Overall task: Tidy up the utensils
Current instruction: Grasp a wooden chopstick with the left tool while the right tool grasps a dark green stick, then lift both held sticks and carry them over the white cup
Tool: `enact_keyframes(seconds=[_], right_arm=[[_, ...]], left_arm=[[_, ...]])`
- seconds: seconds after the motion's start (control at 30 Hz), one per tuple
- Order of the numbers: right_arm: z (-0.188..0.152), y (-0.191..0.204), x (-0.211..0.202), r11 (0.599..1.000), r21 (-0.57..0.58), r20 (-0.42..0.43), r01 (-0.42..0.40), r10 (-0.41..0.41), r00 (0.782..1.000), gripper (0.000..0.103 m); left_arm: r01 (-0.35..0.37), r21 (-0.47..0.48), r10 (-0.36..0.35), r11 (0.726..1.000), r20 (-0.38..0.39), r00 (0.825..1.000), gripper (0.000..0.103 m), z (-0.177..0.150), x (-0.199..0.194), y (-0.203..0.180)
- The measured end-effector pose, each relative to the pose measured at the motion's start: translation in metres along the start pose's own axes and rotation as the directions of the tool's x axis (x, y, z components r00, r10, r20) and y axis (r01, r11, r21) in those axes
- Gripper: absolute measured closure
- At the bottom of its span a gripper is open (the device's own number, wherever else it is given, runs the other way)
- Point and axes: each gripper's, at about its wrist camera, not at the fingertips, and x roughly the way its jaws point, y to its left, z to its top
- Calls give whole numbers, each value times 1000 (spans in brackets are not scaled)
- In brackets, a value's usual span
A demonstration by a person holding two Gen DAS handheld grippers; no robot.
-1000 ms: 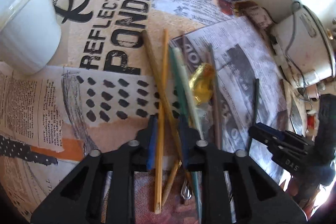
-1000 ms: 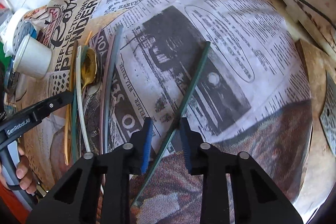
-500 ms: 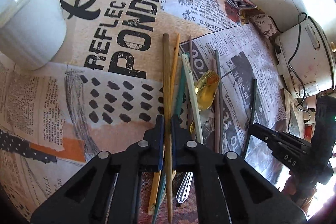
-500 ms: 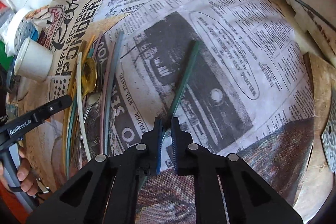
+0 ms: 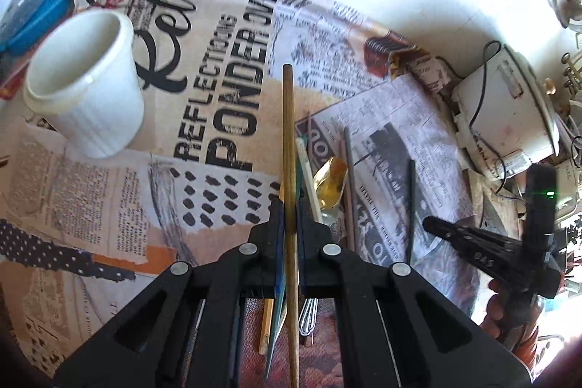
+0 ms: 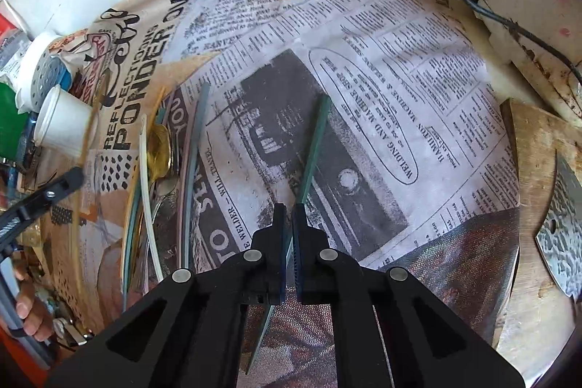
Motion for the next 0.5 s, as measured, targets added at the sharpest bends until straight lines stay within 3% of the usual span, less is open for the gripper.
enact_keyframes(seconds=[0.17, 0.33, 0.5], right_arm=[[8, -3, 11, 998, 56, -16, 17, -17, 1000, 81], [15, -1, 21, 996, 82, -18, 19, -18, 1000, 81], [21, 18, 30, 1000, 27, -10, -5, 6, 1000, 83]], left_arm=[[-3, 12, 2, 1000, 51, 999, 98, 1, -19, -3], [-15, 9, 15, 1000, 76, 997, 98, 1, -32, 1], [-20, -10, 21, 1000, 84, 996, 98, -2, -41, 10]])
